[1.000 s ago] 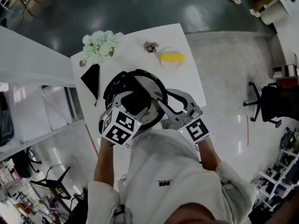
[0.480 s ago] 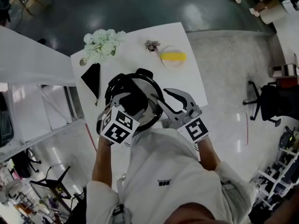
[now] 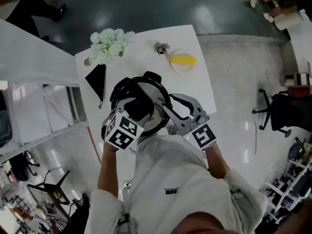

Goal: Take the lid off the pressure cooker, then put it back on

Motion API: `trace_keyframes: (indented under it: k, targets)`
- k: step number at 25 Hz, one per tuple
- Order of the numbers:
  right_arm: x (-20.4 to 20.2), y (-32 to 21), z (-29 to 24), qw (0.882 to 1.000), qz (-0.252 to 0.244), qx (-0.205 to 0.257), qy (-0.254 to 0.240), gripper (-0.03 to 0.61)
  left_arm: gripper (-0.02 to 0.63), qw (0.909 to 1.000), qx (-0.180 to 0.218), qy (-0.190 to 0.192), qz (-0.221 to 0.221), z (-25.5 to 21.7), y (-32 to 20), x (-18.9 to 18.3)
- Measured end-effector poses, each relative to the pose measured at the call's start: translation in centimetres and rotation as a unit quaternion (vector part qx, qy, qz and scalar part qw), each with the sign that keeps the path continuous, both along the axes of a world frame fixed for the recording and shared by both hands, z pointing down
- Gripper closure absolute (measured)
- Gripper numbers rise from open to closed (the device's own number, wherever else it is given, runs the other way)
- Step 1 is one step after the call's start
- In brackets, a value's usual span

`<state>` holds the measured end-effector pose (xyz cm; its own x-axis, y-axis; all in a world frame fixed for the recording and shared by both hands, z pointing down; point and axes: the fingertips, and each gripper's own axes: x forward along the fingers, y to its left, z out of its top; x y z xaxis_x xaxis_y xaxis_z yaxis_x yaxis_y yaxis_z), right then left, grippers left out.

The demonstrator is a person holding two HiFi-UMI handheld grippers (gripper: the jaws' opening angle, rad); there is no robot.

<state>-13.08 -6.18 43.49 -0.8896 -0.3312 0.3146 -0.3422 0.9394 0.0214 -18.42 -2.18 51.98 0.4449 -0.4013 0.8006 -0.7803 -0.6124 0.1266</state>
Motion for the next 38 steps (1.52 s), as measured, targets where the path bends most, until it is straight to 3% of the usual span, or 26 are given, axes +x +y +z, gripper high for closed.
trace_keyframes:
  k: [11, 17, 24, 38]
  targets:
    - [-0.7, 0.1, 0.0, 1.000, -0.019, -0.001, -0.001, 0.445, 0.327, 0.9998, 0.014, 0.009, -0.005, 0.0, 0.1, 0.0]
    - [-0.7, 0.2, 0.1, 1.000, -0.025, -0.008, -0.002, 0.446, 0.325, 0.9985, 0.006, 0.011, -0.054, 0.0, -0.2, -0.3]
    - [-1.7, 0.7, 0.3, 0.999, -0.052, -0.007, -0.004, 0.446, 0.327, 0.9978, 0.020, 0.032, -0.055, -0.1, -0.3, -0.2]
    - [-2.0, 0.8, 0.8, 0.996, -0.087, -0.012, 0.001, 0.448, 0.325, 0.9844, 0.030, 0.034, -0.170, -0.1, -0.5, -0.6]
